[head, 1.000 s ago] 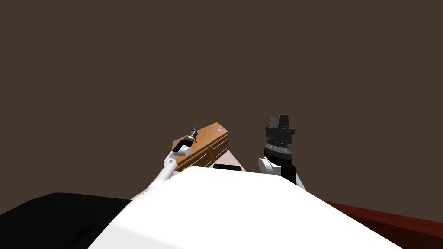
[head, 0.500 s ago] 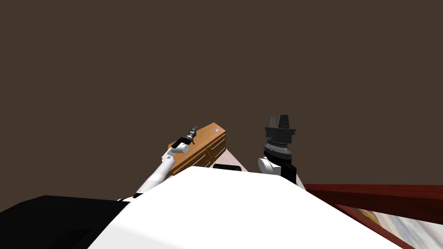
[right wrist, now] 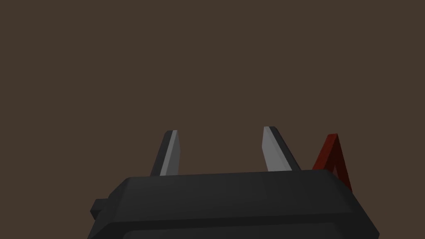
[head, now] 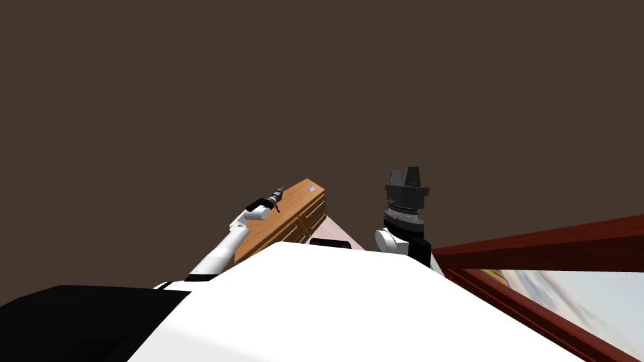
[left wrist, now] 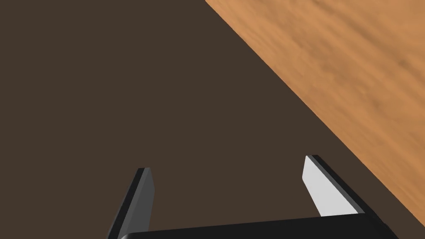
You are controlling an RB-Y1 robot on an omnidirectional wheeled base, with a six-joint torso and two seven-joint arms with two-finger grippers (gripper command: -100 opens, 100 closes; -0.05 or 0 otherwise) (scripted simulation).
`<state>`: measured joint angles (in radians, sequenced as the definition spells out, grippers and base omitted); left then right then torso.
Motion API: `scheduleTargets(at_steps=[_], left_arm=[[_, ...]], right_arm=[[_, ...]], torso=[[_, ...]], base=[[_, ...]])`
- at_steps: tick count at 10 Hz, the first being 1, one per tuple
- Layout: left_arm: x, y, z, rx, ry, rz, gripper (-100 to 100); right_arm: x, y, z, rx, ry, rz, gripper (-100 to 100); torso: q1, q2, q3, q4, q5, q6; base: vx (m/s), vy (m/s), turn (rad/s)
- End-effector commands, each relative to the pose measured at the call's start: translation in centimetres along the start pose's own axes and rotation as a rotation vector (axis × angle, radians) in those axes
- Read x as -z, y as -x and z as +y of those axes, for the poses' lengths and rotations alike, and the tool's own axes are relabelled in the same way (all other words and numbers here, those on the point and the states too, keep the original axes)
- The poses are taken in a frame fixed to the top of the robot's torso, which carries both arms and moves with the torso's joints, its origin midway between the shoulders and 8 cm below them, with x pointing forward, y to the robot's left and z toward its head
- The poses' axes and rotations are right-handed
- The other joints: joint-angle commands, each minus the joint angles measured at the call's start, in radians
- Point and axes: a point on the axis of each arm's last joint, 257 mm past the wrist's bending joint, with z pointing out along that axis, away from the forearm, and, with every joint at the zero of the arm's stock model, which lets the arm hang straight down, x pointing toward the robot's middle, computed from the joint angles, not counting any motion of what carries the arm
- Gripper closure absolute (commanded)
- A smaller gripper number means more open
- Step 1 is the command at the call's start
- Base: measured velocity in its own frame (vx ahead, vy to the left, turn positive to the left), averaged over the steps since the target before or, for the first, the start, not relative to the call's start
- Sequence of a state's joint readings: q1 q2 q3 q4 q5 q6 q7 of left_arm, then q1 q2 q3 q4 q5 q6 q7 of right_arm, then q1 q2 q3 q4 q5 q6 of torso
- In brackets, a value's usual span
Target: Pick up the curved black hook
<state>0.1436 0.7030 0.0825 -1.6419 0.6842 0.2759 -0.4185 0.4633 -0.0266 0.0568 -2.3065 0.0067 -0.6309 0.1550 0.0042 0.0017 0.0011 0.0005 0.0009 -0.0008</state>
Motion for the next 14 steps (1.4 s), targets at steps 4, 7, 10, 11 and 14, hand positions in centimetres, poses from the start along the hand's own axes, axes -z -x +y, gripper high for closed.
scheduleTargets(at_steps=[4,7,10,11,14], left_arm=[[-0.5,2.5,4.4,-0.045,0.166,0.034,-100],[-0.1,3.1,6.9,-0.055,0.26,0.062,-100],[0.8,4.8,10.2,-0.068,0.384,0.087,-100],[1.0,4.6,10.7,-0.067,0.403,0.097,-100],[2.6,6.0,14.1,-0.068,0.53,0.124,-100]], right_arm=[[0.0,0.0,0.0,0.0,0.0,0.0,0],[0.0,0.0,0.0,0.0,0.0,0.0,0],[0.0,0.0,0.0,0.0,0.0,0.0,0],[0.0,0.0,0.0,0.0,0.0,0.0,0],[0.0,0.0,0.0,0.0,0.0,0.0,0]], torso=[[0.001,0.0,0.0,0.0,0.0,0.0],[0.001,0.0,0.0,0.0,0.0,0.0],[0.001,0.0,0.0,0.0,0.001,-0.001],[0.001,0.001,0.0,0.0,0.0,0.0],[0.001,0.0,0.0,0.0,0.001,-0.001]], base=[[-0.036,0.05,-0.173],[-0.032,0.045,-0.137],[-0.046,0.052,-0.163],[-0.042,0.044,-0.102],[-0.036,0.057,-0.151]])
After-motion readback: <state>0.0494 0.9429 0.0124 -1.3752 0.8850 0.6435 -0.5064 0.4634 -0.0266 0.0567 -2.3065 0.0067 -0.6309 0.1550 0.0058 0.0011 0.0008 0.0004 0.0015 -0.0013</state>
